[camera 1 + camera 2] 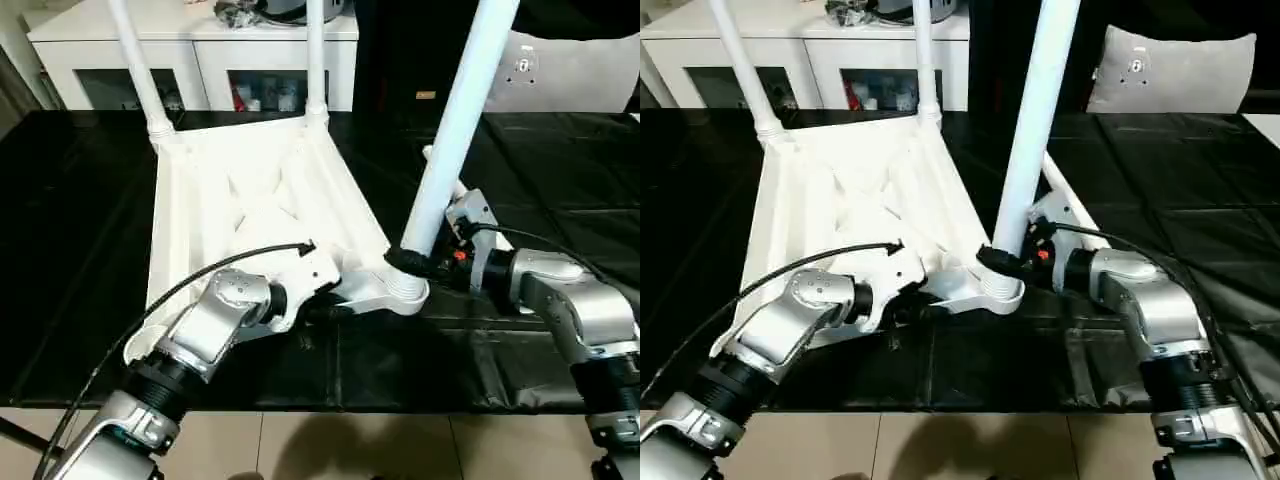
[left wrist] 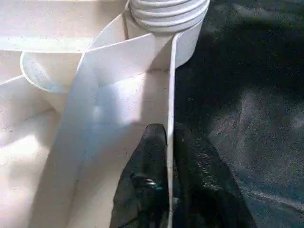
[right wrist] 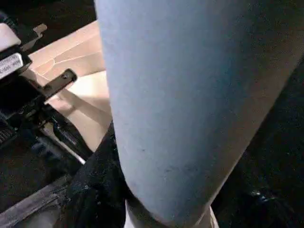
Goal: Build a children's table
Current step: Insert table leg to table base
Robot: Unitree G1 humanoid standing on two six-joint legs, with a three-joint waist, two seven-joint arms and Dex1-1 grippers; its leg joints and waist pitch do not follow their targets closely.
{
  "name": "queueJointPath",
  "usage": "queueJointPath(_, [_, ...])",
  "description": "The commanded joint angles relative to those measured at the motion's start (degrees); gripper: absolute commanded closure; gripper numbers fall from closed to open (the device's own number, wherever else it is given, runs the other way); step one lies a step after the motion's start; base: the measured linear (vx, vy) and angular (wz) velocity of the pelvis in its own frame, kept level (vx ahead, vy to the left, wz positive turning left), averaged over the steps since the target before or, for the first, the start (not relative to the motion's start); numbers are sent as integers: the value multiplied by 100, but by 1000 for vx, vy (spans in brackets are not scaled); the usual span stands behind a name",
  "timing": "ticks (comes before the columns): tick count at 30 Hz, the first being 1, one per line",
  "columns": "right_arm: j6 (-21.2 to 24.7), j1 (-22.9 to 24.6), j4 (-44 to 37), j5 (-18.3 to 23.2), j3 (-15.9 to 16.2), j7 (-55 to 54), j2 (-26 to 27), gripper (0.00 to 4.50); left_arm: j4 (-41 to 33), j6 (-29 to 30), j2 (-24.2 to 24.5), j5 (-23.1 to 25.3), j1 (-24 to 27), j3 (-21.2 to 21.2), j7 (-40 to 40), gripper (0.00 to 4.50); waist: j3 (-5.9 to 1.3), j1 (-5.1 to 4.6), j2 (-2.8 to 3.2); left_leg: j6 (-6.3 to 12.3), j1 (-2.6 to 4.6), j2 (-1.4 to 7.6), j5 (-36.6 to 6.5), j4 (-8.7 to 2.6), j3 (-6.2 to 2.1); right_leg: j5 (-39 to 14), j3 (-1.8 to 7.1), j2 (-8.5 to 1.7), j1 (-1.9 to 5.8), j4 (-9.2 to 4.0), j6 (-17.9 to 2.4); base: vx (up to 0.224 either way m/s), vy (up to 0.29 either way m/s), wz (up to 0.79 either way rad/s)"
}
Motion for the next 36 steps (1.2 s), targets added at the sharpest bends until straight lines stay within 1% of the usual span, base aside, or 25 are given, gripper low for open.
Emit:
queueJointPath(1, [64, -34, 174, -143, 180, 44, -15, 262, 89, -44, 27, 65, -17, -129, -154, 433, -401, 10, -101, 573, -67, 266, -89, -336, -52, -1415, 389, -401, 423, -416, -719, 0, 0, 0])
queueJointPath(2, [55, -54, 214, -159, 189, 34, -11, 262, 97, -54, 33, 65, -19, -144, -194, 438, -405, 8, -112, 577, -71, 264, -74, -336, -53, -1388, 388, -399, 429, -409, -727, 0, 0, 0])
queueJointPath(7, [87, -149, 408, -214, 296, 156, -33, 262, 120, -160, 159, 163, -20, -333, -436, 448, -412, 8, -108, 612, -71, 273, -22, -332, -57, -1216, 393, -409, 431, -380, -833, 0, 0, 0])
queueJointPath(9, [89, -177, 457, -226, 320, 196, -28, 262, 126, -181, 179, 200, -23, -360, -461, 450, -410, 7, -101, 600, -62, 279, -58, -334, -55, -1260, 394, -414, 427, -388, -824, 0, 0, 0])
queueJointPath(12, [107, -223, 556, -281, 438, 348, -44, 262, 174, -227, 186, 228, -39, -368, -488, 450, -408, -3, -118, 565, -64, 278, -115, -338, -52, -1304, 390, -407, 431, -395, -815, 0, 0, 0])
queueJointPath(13, [105, -241, 598, -309, 470, 373, -51, 262, 197, -250, 187, 244, -51, -371, -491, 450, -408, 2, -112, 552, -61, 274, -133, -338, -49, -1340, 391, -410, 431, -405, -807, 0, 0, 0])
queueJointPath(14, [76, -268, 667, -337, 477, 381, -41, 262, 234, -293, 186, 272, -69, -372, -492, 450, -408, -5, -156, 542, -64, 274, -149, -340, -44, -1355, 392, -405, 434, -409, -794, 0, 0, 0])
queueJointPath(15, [28, -310, 773, -344, 447, 374, -5, 262, 286, -343, 180, 302, -98, -366, -485, 450, -409, 6, -132, 534, -60, 272, -156, -342, -50, -1391, 390, -411, 431, -406, -795, 0, 0, 0])
queueJointPath(18, [27, -330, 840, -281, 382, 388, 41, 262, 310, -393, 180, 300, -114, -365, -488, 450, -405, 3, -131, 493, -47, 287, -245, -351, -53, -1461, 389, -416, 427, -419, -777, 0, 0, 0])
queueJointPath(19, [32, -323, 904, -215, 313, 403, 79, 262, 311, -422, 178, 286, -121, -361, -494, 450, -409, 1, -135, 485, -49, 288, -241, -351, -55, -1435, 391, -414, 431, -414, -777, 0, 0, 0])
queueJointPath(20, [7, -288, 1025, -115, 199, 425, 137, 262, 324, -465, 170, 285, -124, -345, -495, 450, -406, -5, -163, 490, -52, 287, -270, -353, -51, -1446, 392, -417, 430, -421, -778, 0, 0, 0])
queueJointPath(22, [-12, -237, 1123, -39, 79, 376, 188, 262, 345, -489, 163, 296, -129, -328, -474, 450, -412, 8, -152, 477, -45, 278, -290, -352, -45, -1513, 394, -429, 436, -429, -772, 0, 0, 0])
queueJointPath(23, [-92, -114, 1256, 73, -119, 309, 269, 262, 386, -515, 153, 286, -137, -286, -440, 450, -415, 12, -131, 477, -51, 283, -268, -351, -49, -1450, 391, -425, 433, -428, -777, 0, 0, 0])
queueJointPath(24, [-99, -105, 1265, 80, -132, 306, 275, 262, 390, -517, 153, 285, -138, -283, -438, 450, -412, 14, -132, 479, -46, 289, -275, -354, -50, -1439, 393, -426, 427, -426, -785, 0, 0, 0])
queueJointPath(25, [-142, -48, 1301, 125, -215, 269, 314, 262, 407, -531, 148, 277, -140, -264, -422, 450, -413, 23, -108, 468, -44, 290, -283, -355, -56, -1431, 390, -429, 428, -423, -800, 0, 0, 0])
queueJointPath(27, [-236, 110, 1327, 277, -425, 209, 422, 262, 439, -554, 136, 252, -144, -224, -398, 450, -418, 30, -86, 442, -44, 294, -310, -361, -62, -1373, 389, -429, 436, -420, -811, 0, 0, 0])
queueJointPath(28, [-281, 215, 1321, 372, -546, 180, 488, 262, 458, -565, 128, 247, -149, -207, -387, 450, -421, 30, -97, 446, -42, 292, -318, -360, -60, -1359, 388, -425, 437, -427, -810, 0, 0, 0])
queueJointPath(29, [-368, 361, 1307, 465, -683, 136, 577, 262, 492, -591, 114, 254, -156, -178, -364, 450, -422, 36, -30, 434, -39, 293, -366, -360, -60, -1331, 386, -432, 431, -449, -817, 0, 0, 0])
queueJointPath(30, [-396, 406, 1302, 483, -712, 127, 603, 262, 502, -601, 114, 256, -159, -170, -363, 450, -425, 37, -17, 419, -40, 287, -397, -368, -76, -1300, 372, -423, 445, -428, -833, 0, 0, 0])
queueJointPath(31, [-404, 419, 1300, 488, -720, 124, 610, 262, 505, -604, 114, 256, -160, -168, -362, 450, -424, 26, -44, 435, -50, 282, -407, -367, -67, -1304, 370, -414, 448, -446, -817, 0, 0, 0])
queueJointPath(32, [-587, 594, 1320, 530, -848, 33, 729, 262, 537, -625, 113, 252, -172, -156, -376, 450, -420, 23, 21, 418, -45, 266, -513, -366, -62, -1466, 361, -416, 442, -486, -765, 0, 0, 0])
queueJointPath(33, [-699, 698, 1337, 566, -943, -54, 811, 262, 560, -634, 109, 248, -183, -150, -384, 450, -415, 28, 53, 401, -36, 263, -575, -367, -63, -1553, 354, -421, 435, -495, -744, 0, 0, 0])
queueJointPath(34, [-722, 720, 1341, 573, -963, -72, 828, 262, 565, -635, 108, 247, -186, -149, -386, 450, -419, 22, 28, 396, -43, 255, -587, -369, -61, -1599, 351, -418, 447, -509, -706, 0, 0, 0])
queueJointPath(35, [-822, 812, 1354, 601, -1050, -167, 904, 262, 588, -643, 102, 244, -198, -143, -392, 450, -413, 21, 40, 378, -43, 249, -629, -381, -70, -1713, 339, -413, 451, -515, -664, 0, 0, 0])
queueJointPath(36, [-957, 906, 1347, 606, -1118, -264, 975, 262, 615, -651, 95, 242, -213, -137, -399, 450, -405, 14, 84, 363, -35, 243, -693, -385, -72, -1866, 328, -407, 438, -535, -597, 0, 0, 0])
